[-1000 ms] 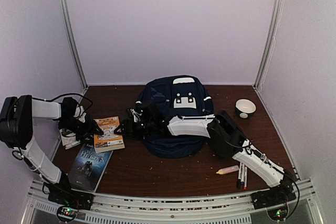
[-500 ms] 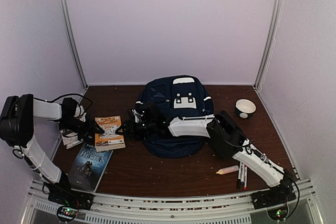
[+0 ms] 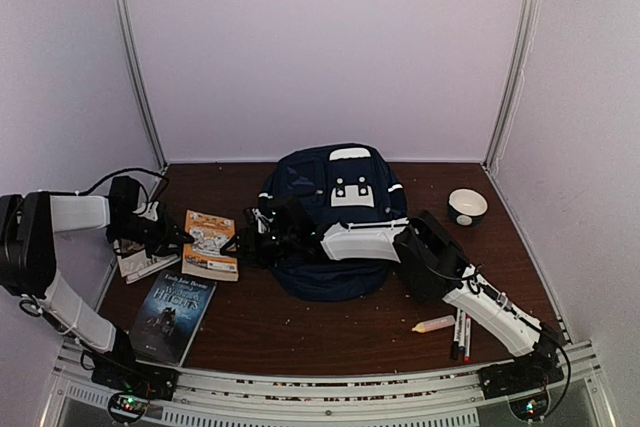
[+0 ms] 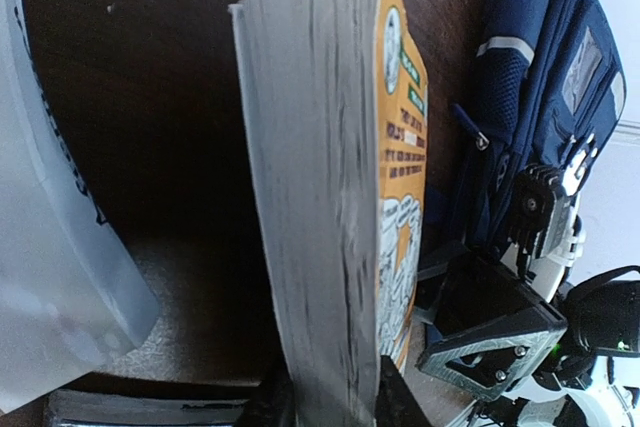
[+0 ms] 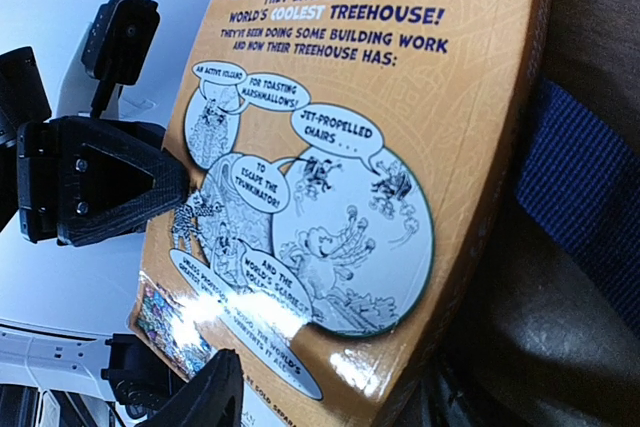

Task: Pack the student bag
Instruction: Grab the book at the center of the board.

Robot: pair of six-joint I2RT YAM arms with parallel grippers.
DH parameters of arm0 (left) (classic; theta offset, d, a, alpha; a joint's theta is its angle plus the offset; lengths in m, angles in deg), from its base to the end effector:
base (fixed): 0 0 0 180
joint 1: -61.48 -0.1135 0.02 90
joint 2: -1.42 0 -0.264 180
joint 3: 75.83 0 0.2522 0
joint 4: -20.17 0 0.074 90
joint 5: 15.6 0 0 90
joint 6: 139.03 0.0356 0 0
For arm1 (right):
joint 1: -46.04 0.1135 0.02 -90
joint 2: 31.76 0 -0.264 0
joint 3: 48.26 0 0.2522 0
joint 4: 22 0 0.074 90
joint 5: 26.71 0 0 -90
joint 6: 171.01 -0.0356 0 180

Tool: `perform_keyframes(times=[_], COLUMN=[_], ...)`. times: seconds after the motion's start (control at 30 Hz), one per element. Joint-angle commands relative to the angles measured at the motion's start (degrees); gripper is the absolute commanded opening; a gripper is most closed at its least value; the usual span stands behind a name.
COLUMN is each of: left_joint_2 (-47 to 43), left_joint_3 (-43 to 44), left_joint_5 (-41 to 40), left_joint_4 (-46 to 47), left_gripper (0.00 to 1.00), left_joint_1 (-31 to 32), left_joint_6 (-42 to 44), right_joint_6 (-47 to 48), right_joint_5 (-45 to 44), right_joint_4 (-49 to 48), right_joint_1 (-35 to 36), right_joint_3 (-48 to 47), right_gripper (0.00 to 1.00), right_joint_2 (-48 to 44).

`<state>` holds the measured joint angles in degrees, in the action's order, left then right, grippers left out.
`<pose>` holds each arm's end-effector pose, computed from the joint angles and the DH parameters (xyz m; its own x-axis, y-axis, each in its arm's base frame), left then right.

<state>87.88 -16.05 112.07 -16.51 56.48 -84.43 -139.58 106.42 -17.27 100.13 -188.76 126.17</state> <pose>0.2757 0.0023 0.1724 -0.8440 -0.5341 -0.0491 -0.3495 0.6171 -0.7050 0.3309 0.4985 0.0994 -0.9366 -0.2316 -0.2629 -0.3131 0.2165 0.9247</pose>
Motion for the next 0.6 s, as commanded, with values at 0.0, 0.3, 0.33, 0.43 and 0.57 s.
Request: perform_keyframes(times=[0.0, 0.3, 0.33, 0.43, 0.57], left_joint_2=[-1.75, -7.59, -9.23, -13.68, -18.72], left_joint_3=[0.36, 3.18, 3.87, 6.53, 9.41], left_joint_5=[3.29, 0.75, 0.75, 1.45, 2.76], left_joint_4=[2.79, -2.24, -2.83, -4.82, -7.44], left_gripper=[0.17, 0.0, 0.0, 0.0, 0.0], left_joint_1=[0.32, 0.28, 0.31, 0.27, 0.29], left_joint_6=[-0.86, 2.4, 3.27, 6.82, 12.1], right_joint_6=[-0.3, 1.22, 2.01, 6.11, 13.32], right_joint_5=[1.02, 2.78, 2.89, 2.68, 2.19], right_joint_4=[0.94, -4.09, -3.73, 0.17, 6.11], right_joint_1=[-0.07, -0.81, -0.95, -1.44, -2.76], right_joint_3=[1.97, 4.11, 4.16, 4.33, 5.9], right_gripper=[0.61, 0.65, 0.68, 0.76, 0.8], right_joint_2=[0.89, -3.6, -4.67, -8.51, -15.16])
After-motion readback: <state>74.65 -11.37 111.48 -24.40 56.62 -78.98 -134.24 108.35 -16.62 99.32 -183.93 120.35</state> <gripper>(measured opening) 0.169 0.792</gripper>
